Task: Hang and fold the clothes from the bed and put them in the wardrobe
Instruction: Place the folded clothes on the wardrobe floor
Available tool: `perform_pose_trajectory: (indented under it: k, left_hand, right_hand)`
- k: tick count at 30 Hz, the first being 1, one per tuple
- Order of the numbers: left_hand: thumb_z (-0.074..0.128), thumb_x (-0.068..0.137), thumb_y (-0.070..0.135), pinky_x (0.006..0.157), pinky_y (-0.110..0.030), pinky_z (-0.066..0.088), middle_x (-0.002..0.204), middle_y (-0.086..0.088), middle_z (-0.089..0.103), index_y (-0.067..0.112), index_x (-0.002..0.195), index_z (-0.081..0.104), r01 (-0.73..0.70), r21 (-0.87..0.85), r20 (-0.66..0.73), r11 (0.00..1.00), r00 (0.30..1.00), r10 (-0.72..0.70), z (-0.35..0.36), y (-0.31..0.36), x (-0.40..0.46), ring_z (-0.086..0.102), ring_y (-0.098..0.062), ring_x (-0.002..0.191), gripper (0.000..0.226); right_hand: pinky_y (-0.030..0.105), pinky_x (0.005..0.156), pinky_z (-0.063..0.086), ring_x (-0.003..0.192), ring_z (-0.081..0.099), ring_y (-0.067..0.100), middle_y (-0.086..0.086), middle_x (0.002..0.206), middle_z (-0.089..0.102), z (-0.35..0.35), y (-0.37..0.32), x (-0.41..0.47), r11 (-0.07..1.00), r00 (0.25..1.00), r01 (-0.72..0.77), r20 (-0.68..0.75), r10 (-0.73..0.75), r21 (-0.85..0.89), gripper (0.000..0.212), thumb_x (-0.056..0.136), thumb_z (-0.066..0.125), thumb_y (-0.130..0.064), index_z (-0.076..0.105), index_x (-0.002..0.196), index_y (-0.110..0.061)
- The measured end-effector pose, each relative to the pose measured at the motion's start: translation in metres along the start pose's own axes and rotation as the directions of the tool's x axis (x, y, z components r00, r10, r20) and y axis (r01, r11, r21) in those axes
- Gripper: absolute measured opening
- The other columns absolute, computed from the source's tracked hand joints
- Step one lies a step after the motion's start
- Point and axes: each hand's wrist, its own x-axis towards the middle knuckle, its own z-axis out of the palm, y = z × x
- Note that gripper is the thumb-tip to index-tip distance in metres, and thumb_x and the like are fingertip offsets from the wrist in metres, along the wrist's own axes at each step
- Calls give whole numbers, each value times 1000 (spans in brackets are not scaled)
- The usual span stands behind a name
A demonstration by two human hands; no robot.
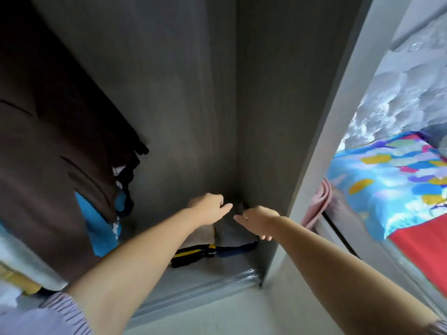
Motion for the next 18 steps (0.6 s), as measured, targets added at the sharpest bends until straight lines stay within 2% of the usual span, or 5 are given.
perform_pose_trajectory:
  k: [4,7,11,13,18]
  left_hand:
    - [34,95,58,57,-25,33,76,6,54,22,98,58,-73,80,61,994,996,68,-2,33,-41,55,-21,80,44]
    - [33,95,59,61,-27,36,80,7,55,22,100,59,-150,110,67,982,987,143,-5,77,-61,55,-20,83,46]
    - [32,94,60,70,-31,43,96,0,62,20,88,57,-253,107,111,961,964,242,13,165,-82,58,-24,88,48]
    - [32,94,59,72,-32,43,103,-4,62,21,81,51,-328,127,145,936,940,310,34,219,-92,58,-27,93,45]
    - [34,94,60,76,-31,41,112,-4,64,22,80,53,-547,108,201,830,830,521,90,377,-126,58,-26,105,45]
  right_hand:
    - [23,47,52,94,68,32,18,118,58,26,26,-52,999,996,-29,82,26,29,49,105,22,-37,39,142,-10]
    - [15,32,39,92,67,30,5,77,58,32,70,-95,991,995,-99,-8,100,89,54,101,31,-49,58,119,-5]
    - [27,55,48,83,68,28,8,89,61,33,139,-171,970,972,-214,-69,223,113,46,99,42,-40,51,130,-8]
    - [28,60,49,78,68,26,8,88,64,46,186,-216,963,960,-252,-103,262,100,51,100,30,-50,57,114,-9]
    - [37,82,49,99,61,27,6,107,63,99,305,-348,874,866,-467,-130,483,137,59,101,23,-54,61,111,-10]
